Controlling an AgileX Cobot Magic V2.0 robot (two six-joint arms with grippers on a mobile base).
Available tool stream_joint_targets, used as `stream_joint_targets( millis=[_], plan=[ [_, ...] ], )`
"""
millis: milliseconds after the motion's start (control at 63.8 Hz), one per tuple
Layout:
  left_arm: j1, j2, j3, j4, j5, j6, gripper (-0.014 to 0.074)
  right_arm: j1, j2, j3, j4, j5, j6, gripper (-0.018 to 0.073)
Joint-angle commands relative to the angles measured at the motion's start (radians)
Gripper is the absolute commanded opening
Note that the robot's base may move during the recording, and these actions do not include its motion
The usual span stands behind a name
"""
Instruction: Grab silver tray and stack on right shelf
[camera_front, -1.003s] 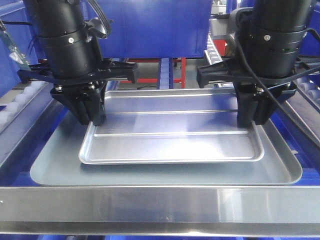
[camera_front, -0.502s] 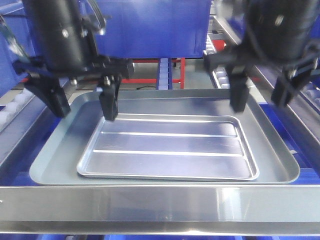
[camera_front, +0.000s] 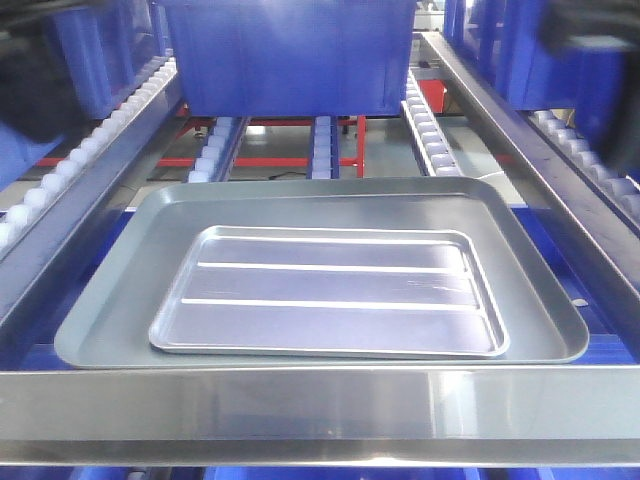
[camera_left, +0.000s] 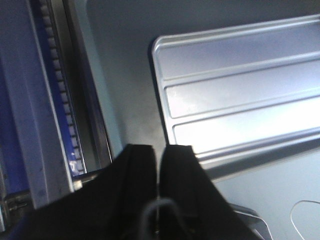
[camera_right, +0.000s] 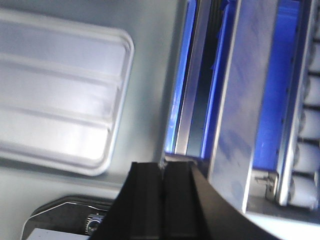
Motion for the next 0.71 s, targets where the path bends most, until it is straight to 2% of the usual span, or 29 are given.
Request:
stream_joint_targets(
  millis=[0,188,298,690],
  plan=[
    [-0.005,-0.125,0.108,0.043,-0.156,-0.001,-0.0091,-0.002,-0.107,0.080,-0.049,-0.107,-0.008,0.0053],
    [-0.005,-0.319,0.327,0.052,-0.244,-0.001,-0.0092,-0.002,-0.314,0.297,-0.090,-0.219,-0.009,0.0053],
    [-0.005,-0.470,0.394,0.058,-0.256,0.009,-0.0092,-0.002,-0.468,0.370,-0.093,-0.241,-0.016,0.0053],
    [-0.005,-0.889,0.412,0.058,-0.226,0.017,-0.0092,-0.002,-0.995,0.385,-0.093,-0.190,-0.052,0.0053]
  ],
)
